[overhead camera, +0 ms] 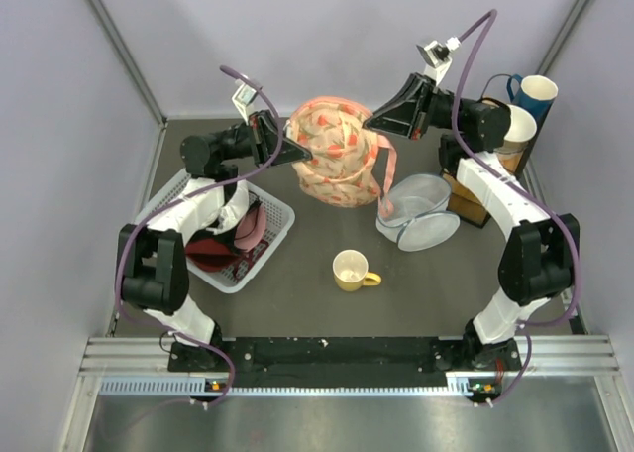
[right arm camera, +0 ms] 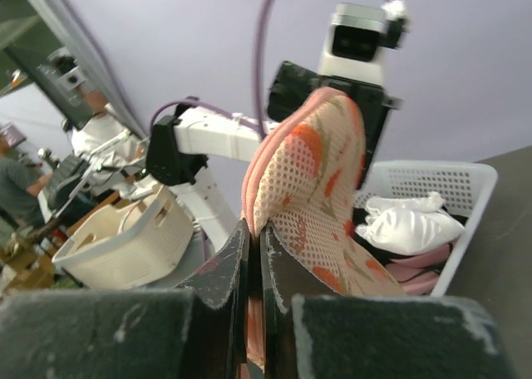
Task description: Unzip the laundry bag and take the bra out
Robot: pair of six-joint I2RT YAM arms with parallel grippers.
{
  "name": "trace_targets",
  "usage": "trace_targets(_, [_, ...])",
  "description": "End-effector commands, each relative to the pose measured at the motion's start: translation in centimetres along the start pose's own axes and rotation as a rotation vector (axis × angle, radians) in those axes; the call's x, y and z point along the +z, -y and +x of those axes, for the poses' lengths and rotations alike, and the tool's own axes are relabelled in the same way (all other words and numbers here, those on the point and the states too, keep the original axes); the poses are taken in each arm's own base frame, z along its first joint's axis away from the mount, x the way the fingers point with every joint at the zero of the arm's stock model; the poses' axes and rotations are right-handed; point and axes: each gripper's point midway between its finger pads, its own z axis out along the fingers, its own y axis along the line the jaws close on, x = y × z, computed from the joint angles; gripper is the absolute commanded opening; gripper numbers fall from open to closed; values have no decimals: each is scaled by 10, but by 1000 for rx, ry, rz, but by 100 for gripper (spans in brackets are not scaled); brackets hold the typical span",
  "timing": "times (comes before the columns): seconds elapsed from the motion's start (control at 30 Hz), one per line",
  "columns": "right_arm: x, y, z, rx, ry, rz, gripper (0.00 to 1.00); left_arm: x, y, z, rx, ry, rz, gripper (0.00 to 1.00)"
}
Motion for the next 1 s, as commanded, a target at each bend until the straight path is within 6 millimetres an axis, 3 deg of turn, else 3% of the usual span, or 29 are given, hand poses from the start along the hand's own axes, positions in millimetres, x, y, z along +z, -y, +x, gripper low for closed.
trace_targets(0.0, [-11, 23, 4, -3, 7, 81, 0, -4, 50, -31, 359, 76, 57, 0])
trace_targets(0.07, [-22, 32, 7, 2, 12, 158, 0, -7, 37, -35, 322, 84, -3, 0])
trace_targets(0.1, [-33, 60, 26, 61, -25, 274, 0, -8, 40, -39, 325, 91, -28, 0])
trace_targets(0.13, [-34, 50, 20, -7, -44, 332, 0, -10, 22, -38, 262, 74, -97, 0])
trace_targets(0.17, [-42, 74, 24, -11, -40, 513, 0, -10, 21, -41, 261, 77, -135, 0])
trace_targets(0.2, [-62, 87, 56, -58, -196, 655, 0, -9, 18, -43, 262, 67, -166, 0])
trace_targets(0.23, [-56, 78, 48, -139, -237, 702, 6, -9, 15, -50, 365, 45, -202, 0])
trace_targets(0.27, [-65, 83, 45, -177, -258, 787, 19, -11, 9, -39, 276, 3, -246, 0])
trace_targets(0.3, [-67, 78, 43, -219, -279, 791, 39, -10, 7, -34, 266, -30, -261, 0])
trace_targets(0.33, [-69, 73, 41, -232, -281, 798, 74, -8, 10, -42, 366, -58, -263, 0])
trace_targets(0.37, [-70, 62, 32, -279, -266, 810, 82, -11, 2, -30, 279, -94, -278, 0])
trace_targets(0.43, [-65, 50, 15, -366, -256, 799, 92, -11, 3, -27, 288, -127, -254, 0])
trace_targets(0.6, [-35, 33, -16, -556, -294, 702, 95, -13, 4, -13, 240, -184, -209, 0])
trace_targets(0.7, [-24, 39, -14, -574, -333, 613, 95, -14, -2, -9, 255, -215, -239, 0])
trace_targets(0.8, [-4, 30, -22, -596, -326, 506, 96, -15, -9, 3, 251, -278, -279, 0])
trace_targets(0.97, [31, 49, 9, -600, -407, 425, 99, -5, -8, 17, 242, -335, -280, 0])
